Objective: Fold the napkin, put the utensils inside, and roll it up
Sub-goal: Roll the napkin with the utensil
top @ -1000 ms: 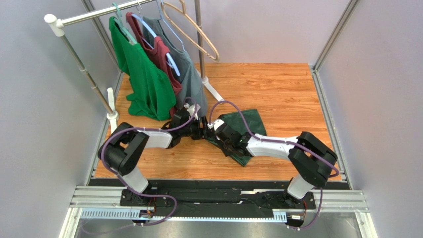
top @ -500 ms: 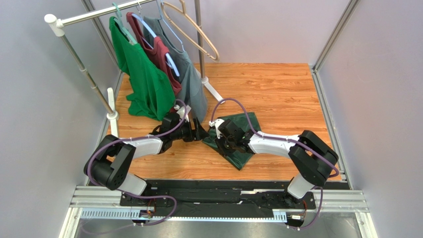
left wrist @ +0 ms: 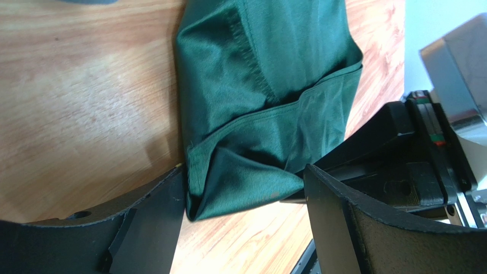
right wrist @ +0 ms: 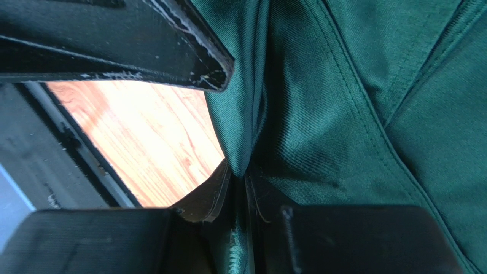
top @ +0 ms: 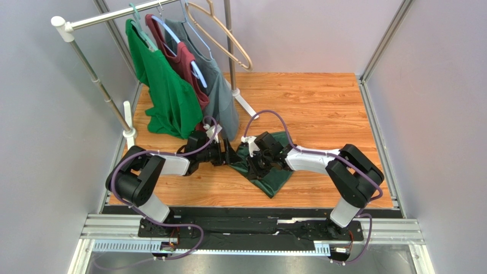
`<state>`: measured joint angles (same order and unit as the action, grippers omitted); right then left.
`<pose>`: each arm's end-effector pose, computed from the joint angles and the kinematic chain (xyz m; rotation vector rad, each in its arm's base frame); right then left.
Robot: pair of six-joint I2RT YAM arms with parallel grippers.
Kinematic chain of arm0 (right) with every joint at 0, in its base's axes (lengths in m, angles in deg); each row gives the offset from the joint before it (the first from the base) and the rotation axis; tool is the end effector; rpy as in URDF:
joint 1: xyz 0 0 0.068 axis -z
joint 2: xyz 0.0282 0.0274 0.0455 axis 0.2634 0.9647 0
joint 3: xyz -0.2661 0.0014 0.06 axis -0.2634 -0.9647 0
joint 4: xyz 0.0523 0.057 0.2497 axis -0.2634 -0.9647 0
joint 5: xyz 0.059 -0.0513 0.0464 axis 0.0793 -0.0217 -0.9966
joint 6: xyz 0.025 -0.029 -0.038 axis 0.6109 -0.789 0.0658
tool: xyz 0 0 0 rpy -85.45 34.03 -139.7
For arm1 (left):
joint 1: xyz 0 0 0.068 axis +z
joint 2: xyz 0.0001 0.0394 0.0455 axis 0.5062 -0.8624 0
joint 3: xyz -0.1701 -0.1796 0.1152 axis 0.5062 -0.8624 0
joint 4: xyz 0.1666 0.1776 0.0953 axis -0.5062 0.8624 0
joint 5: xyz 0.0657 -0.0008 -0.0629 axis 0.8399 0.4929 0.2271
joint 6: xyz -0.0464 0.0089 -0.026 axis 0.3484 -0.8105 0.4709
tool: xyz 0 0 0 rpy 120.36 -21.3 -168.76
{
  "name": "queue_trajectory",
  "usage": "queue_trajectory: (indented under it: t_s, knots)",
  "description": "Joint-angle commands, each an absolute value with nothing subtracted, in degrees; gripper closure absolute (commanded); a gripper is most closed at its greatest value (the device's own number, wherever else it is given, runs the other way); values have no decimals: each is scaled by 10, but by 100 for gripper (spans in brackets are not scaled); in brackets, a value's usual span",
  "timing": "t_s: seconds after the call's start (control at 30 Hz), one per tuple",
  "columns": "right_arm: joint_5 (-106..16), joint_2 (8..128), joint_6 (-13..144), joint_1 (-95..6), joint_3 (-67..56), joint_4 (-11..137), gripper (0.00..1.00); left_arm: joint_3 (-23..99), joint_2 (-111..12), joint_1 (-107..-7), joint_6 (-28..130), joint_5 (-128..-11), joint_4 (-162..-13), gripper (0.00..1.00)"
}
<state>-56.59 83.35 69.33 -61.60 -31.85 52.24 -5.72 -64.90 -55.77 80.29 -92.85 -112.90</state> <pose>0.2104 0.2377 0.1459 -0.9585 2.5381 0.7812 0.2421 -0.1355 0.1296 0.0267 2.3546 -1.2240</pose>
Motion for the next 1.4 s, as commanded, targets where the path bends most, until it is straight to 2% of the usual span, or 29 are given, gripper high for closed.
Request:
queue_trajectory:
  t_s: [0.0,0.3,0.37,0.47,0.5,0.57,0.6,0.7,0.83,0.93,1.07,1.2,1.37]
  knots:
    - [-589,880,676,-605,-340,454,84,-40,-678,-552,798,-951,-1144,20]
    - [-637,905,671,-564,-321,450,84,-41,-698,-551,801,-984,-1154,46]
    - [-645,910,669,-558,-318,446,84,-40,-697,-551,796,-986,-1147,46]
    - [-653,914,668,-550,-312,439,84,-36,-699,-551,790,-984,-1138,57]
    - [-654,916,667,-549,-310,438,85,-34,-702,-551,788,-984,-1134,65]
    - [-652,915,665,-548,-307,436,84,-23,-709,-551,780,-983,-1114,72]
    - [-651,915,665,-547,-303,431,83,-20,-710,-551,777,-981,-1109,82]
    - [-645,914,659,-547,-287,415,76,-3,-714,-551,767,-980,-1071,100]
    - [-641,897,655,-546,-257,377,59,26,-709,-551,739,-962,-981,100]
    - [-623,878,655,-547,-238,354,51,35,-704,-550,733,-954,-946,100]
    - [-573,828,657,-548,-218,332,46,46,-704,-550,727,-952,-919,100]
    - [-458,779,654,-570,-212,341,45,56,-715,-550,728,-965,-916,100]
    - [-370,738,634,-664,-220,379,45,62,-721,-550,730,-971,-913,100]
